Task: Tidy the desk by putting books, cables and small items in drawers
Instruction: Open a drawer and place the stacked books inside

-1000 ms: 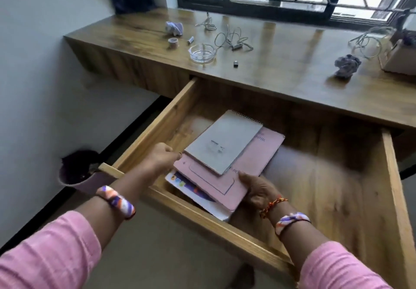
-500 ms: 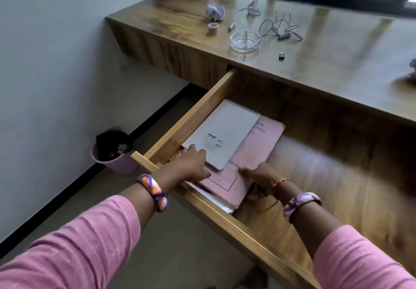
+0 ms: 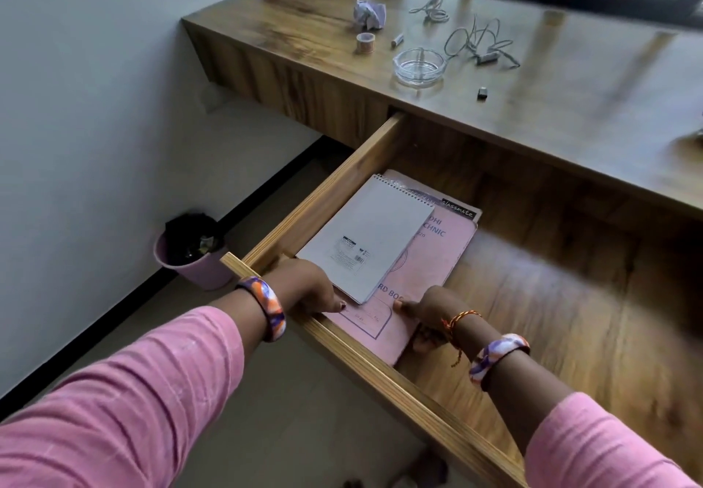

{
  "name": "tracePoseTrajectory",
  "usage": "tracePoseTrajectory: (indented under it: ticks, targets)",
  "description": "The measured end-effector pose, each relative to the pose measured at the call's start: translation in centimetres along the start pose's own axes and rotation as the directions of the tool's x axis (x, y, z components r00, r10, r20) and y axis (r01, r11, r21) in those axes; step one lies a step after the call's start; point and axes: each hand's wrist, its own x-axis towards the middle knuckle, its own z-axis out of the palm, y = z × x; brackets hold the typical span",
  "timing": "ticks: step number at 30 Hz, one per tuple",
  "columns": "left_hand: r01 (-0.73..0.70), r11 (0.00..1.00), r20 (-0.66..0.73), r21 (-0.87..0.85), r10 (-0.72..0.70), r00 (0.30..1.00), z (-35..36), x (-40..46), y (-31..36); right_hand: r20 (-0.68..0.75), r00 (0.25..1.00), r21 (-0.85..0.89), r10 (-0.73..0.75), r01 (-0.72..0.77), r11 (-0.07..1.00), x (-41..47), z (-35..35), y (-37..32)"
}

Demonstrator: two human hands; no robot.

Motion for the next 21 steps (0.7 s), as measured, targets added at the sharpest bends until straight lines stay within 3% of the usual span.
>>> tracePoseTrajectory:
  ticks: [4,6,8,10,13,15,19,21]
  targets:
    - [0.129,0.98,-0.294,0.153,-0.08,0.952,0.2,-0.2,0.7,-0.005,0.994,0.171,0.109,-0.106,0.98,-1.6,0.2,-0.5]
    - [0.087,0.991,-0.434,0.104,-0.033,0.9,0.2,-0.2,1.5,0.025,0.989,0.214,0.146,-0.148,0.966,-2.2,-0.1,-0.6]
    - [-0.087,0.996,-0.399,0.0,0.08,0.913,0.6,0.2,1.7,0.002,0.989,0.234,0.15,-0.147,0.961,-2.5,0.0,-0.7]
    - [-0.167,0.985,-0.279,-0.045,0.148,0.949,0.7,0.1,1.4,-0.028,0.989,0.245,0.143,-0.132,0.961,-2.5,0.2,-0.6]
    - [-0.189,0.98,-0.14,-0.055,0.18,0.974,0.6,-0.8,0.9,-0.059,0.99,0.225,0.132,-0.116,0.967,-2.3,0.5,-0.3]
    - [-0.212,0.975,-0.082,-0.06,0.207,0.975,1.0,-1.2,0.4,-0.076,0.992,0.122,0.101,-0.091,0.988,-2.6,0.8,-0.4]
    - [-0.212,0.972,-0.078,-0.097,0.205,0.976,2.3,-1.3,-0.4,-0.084,0.996,-0.106,-0.007,-0.002,0.994,-3.7,1.6,0.0]
    - [-0.216,0.967,-0.117,-0.137,0.201,0.973,2.3,-2.0,-0.2,0.023,0.999,-0.164,-0.038,0.041,0.986,-5.1,1.5,0.2]
